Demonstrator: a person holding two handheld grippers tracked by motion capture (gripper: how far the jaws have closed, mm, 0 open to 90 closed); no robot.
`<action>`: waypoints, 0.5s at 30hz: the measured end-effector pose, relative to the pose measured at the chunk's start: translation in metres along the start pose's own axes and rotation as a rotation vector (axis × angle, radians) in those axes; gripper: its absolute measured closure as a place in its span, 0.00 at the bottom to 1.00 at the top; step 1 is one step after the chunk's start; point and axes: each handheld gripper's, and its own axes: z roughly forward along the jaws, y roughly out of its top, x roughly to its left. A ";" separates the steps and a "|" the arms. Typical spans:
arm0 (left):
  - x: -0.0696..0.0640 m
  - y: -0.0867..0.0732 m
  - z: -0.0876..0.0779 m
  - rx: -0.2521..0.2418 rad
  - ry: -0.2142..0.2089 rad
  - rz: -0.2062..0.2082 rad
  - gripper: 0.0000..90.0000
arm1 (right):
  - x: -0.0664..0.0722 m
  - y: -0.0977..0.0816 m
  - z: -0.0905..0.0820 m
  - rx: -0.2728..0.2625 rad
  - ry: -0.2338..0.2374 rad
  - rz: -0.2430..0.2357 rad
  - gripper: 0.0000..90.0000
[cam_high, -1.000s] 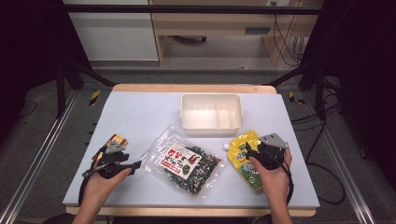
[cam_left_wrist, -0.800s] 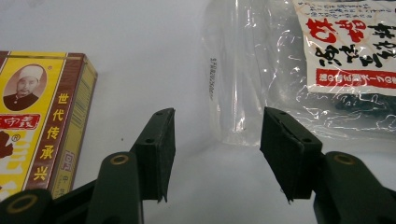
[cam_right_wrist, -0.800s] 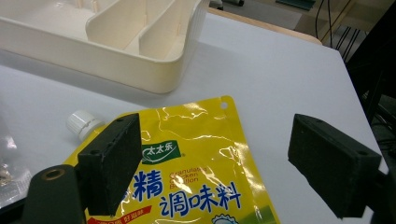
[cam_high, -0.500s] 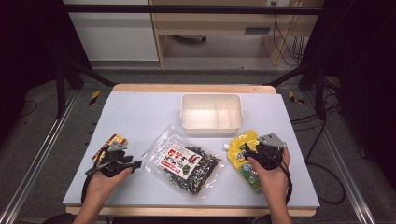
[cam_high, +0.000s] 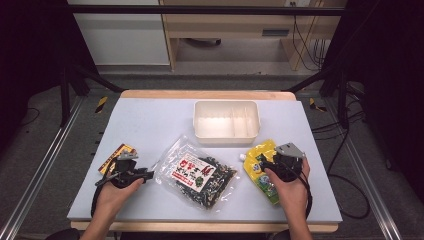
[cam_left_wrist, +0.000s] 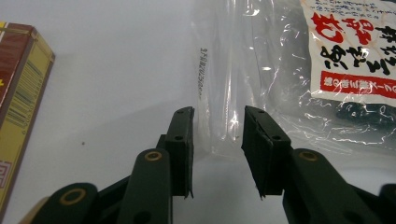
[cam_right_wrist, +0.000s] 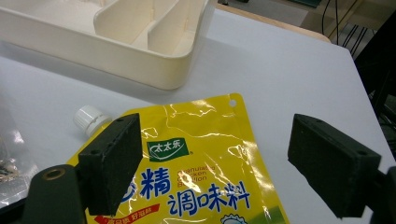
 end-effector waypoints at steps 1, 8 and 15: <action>0.000 0.000 0.000 0.000 0.000 0.000 0.71 | 0.000 0.000 0.000 0.000 0.000 0.000 0.20; 0.002 0.001 0.001 -0.005 -0.005 -0.022 0.73 | 0.000 0.000 0.000 0.001 -0.001 -0.001 0.20; 0.002 0.000 0.002 0.000 -0.022 -0.036 0.80 | 0.000 0.000 0.000 0.000 0.000 -0.001 0.20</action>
